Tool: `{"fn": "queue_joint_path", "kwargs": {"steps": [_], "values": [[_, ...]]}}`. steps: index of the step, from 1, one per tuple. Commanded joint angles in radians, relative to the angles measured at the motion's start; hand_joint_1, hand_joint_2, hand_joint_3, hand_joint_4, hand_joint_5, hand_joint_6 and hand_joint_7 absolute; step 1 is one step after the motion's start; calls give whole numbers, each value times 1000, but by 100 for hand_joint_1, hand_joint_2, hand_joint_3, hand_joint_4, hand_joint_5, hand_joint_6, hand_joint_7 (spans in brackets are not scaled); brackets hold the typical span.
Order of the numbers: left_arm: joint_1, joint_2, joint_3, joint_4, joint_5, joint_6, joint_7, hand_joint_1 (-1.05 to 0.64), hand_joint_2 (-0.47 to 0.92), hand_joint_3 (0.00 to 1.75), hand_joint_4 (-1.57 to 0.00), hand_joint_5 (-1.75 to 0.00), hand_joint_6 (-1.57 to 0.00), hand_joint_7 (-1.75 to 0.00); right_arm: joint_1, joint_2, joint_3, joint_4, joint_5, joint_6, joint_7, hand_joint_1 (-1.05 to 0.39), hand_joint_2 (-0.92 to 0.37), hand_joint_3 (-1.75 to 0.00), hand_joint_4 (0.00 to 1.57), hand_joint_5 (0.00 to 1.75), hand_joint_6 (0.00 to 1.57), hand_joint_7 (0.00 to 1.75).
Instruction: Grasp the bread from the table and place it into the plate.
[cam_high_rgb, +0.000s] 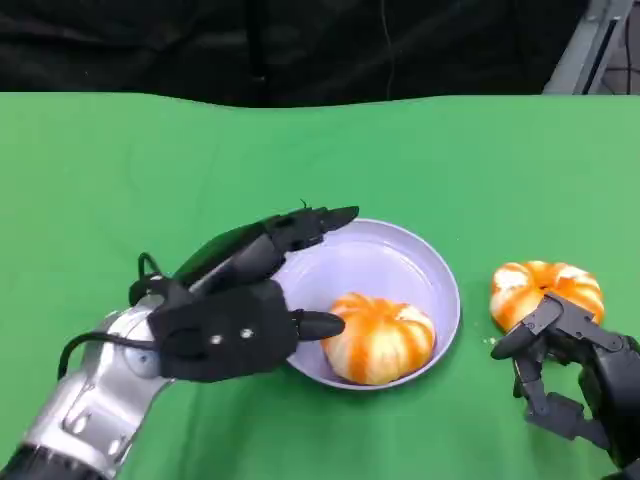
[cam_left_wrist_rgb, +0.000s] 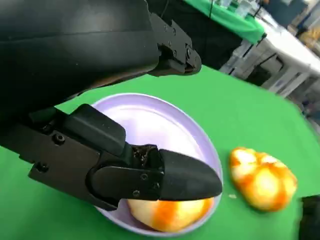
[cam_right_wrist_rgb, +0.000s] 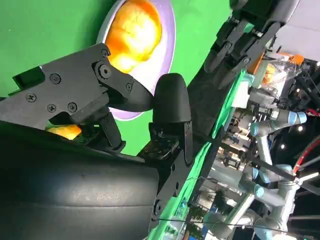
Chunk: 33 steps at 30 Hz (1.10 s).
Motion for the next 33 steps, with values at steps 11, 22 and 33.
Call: {"fn": "queue_joint_path", "kwargs": {"steps": [11,22,33], "values": [[189,-19,203,-168,-535,177,-289,-5,92,36,-76,-26,-67,-12,-1,-10,-7,-9,2,10,-5,-16,-68,-91,77,175,70,154],[306,-4,284,-281,-707,346,-374,12,58,143,-78,-175,-78,-162,-6,-18,-5,-5,2,14,-1,-16,-69,-90,76,175,69,152],[491,-35,353,-340,-833,410,-400,11,57,157,-101,-175,-88,-175,-7,-30,-10,4,14,11,10,-16,-70,-90,77,175,70,152]]}}
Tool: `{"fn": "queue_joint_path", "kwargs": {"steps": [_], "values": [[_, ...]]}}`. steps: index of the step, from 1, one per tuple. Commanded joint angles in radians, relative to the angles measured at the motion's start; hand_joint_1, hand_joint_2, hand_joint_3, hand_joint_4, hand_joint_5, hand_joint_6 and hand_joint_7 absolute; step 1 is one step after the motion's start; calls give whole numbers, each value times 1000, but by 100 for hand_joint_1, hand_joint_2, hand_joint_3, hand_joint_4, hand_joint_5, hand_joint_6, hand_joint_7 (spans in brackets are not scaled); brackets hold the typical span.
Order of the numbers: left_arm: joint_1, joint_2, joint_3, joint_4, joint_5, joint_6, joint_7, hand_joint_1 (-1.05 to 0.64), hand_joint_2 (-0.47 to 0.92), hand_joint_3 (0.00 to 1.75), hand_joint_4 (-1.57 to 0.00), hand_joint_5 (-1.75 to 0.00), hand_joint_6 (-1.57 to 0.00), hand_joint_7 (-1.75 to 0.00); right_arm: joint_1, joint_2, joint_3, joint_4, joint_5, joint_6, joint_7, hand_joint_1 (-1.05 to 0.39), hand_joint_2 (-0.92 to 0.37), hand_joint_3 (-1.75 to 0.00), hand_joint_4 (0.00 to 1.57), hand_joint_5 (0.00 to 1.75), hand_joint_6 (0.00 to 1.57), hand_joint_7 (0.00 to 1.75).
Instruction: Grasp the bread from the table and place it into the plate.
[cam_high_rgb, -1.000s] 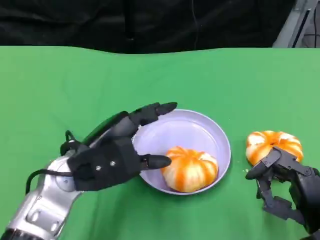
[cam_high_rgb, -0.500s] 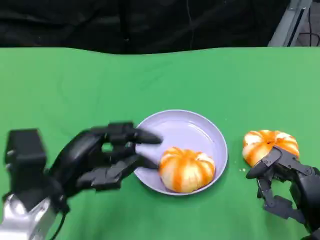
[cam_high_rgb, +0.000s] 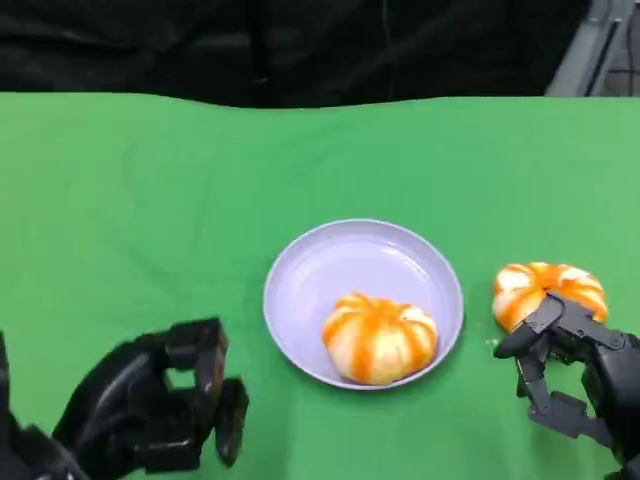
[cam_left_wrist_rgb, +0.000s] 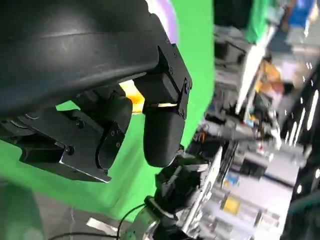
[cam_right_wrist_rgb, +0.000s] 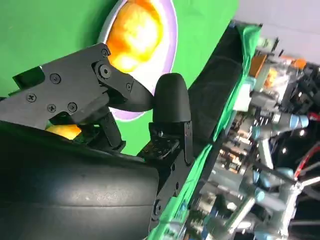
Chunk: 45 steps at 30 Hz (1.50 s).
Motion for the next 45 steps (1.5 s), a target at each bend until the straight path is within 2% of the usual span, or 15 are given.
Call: {"fn": "queue_joint_path", "kwargs": {"steps": [1,20,45], "values": [[5,-12,17,-10,2,-1,17,12,58,158,-102,-175,-88,-175,0,-14,-12,6,17,-6,3,-16,-69,-90,77,175,70,152],[5,-7,51,-44,41,17,91,18,59,160,-103,-175,-90,-175,-7,-4,-11,20,21,-26,4,-16,-68,-93,77,175,71,151],[15,-12,62,-52,37,18,81,20,60,158,-103,-175,-90,-175,14,3,-8,-21,-3,-13,-12,-15,-68,-93,78,175,69,154]]}}
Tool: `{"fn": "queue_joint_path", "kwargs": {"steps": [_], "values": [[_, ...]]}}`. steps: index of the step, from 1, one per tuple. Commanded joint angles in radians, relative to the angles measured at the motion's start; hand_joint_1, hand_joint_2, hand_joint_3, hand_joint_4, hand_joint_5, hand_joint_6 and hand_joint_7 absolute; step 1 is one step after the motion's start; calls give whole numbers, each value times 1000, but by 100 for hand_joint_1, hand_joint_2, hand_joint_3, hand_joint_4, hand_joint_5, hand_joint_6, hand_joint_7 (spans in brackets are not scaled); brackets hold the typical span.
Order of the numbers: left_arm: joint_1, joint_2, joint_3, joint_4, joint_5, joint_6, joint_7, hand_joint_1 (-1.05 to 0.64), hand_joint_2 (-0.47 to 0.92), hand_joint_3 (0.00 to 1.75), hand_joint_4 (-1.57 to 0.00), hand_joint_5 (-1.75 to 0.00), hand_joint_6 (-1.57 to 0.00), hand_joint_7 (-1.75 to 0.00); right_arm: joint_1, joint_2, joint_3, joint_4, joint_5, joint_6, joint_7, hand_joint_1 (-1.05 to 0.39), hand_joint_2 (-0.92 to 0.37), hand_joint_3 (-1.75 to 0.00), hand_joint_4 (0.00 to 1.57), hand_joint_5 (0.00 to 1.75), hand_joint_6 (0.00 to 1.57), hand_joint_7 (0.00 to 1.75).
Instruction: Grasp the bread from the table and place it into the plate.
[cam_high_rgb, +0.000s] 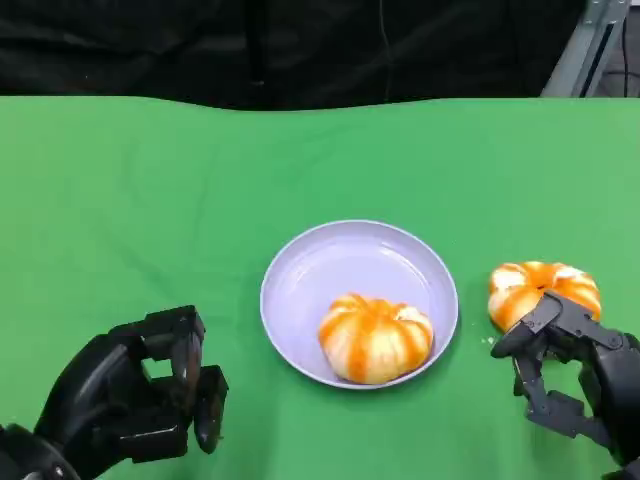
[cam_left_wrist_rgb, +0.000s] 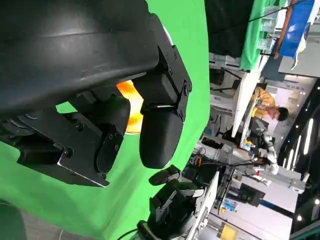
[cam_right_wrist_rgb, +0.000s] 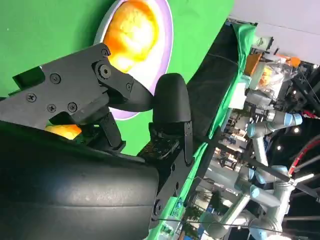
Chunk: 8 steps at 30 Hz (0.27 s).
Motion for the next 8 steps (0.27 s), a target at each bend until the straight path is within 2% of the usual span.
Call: {"fn": "queue_joint_path", "kwargs": {"steps": [1,8], "values": [[16,11,12,-16,4,0,7,19,59,158,-104,-175,-90,-175,15,-6,-6,-24,-4,4,-13,-16,-68,-93,78,175,69,154],[15,12,12,-14,4,-1,2,18,59,158,-103,-175,-90,-175,16,-7,-5,-28,5,8,-7,-17,-67,-93,78,175,70,155]]}}
